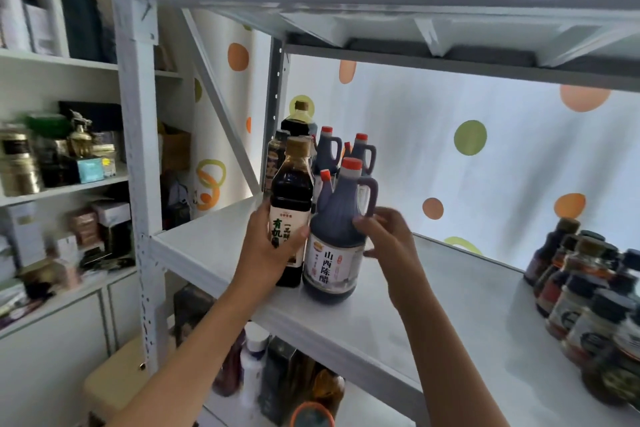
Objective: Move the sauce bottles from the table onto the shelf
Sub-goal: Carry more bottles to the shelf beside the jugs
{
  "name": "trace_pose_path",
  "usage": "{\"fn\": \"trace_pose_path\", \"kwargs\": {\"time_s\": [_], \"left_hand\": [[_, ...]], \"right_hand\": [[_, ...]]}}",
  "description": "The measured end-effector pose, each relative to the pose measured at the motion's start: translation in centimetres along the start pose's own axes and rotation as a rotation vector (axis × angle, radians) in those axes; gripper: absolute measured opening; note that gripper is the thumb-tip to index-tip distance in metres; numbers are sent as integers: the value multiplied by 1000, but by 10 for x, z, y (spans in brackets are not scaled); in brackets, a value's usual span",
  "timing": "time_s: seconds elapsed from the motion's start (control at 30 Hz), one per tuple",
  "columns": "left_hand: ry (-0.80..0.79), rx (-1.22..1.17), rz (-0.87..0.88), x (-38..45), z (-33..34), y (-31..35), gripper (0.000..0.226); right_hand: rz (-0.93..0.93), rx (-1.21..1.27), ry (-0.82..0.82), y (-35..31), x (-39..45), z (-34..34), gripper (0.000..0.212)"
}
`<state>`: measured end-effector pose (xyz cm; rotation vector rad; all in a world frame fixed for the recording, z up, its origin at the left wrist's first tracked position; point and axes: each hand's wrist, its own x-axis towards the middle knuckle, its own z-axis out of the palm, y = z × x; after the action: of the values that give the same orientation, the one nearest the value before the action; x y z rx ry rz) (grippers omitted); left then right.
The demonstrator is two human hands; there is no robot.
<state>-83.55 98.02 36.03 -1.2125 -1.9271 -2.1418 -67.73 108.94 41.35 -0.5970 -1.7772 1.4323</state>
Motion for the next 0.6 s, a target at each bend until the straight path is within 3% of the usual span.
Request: {"fn": "trace_pose_path", "kwargs": {"time_s": [0.03,0.1,0.23,0.47,0.6], "left_hand": [[5,52,7,-4,-3,-4,56],[18,125,4,-8,-7,-9,66],[15,257,-16,-4,-12,-9,67],[31,297,-1,9,-9,-12,52],[23,347,-7,27,-5,-17,54]], "right_hand": [[7,-55,-43,7,-6,-2,49],[-29,-173,-90,20,-16,-2,67],[-106,-351,-59,30,-20,13,95],[-86,-469,-15,28,13,19,97],[-65,-506,28,31,38,28,90]]}}
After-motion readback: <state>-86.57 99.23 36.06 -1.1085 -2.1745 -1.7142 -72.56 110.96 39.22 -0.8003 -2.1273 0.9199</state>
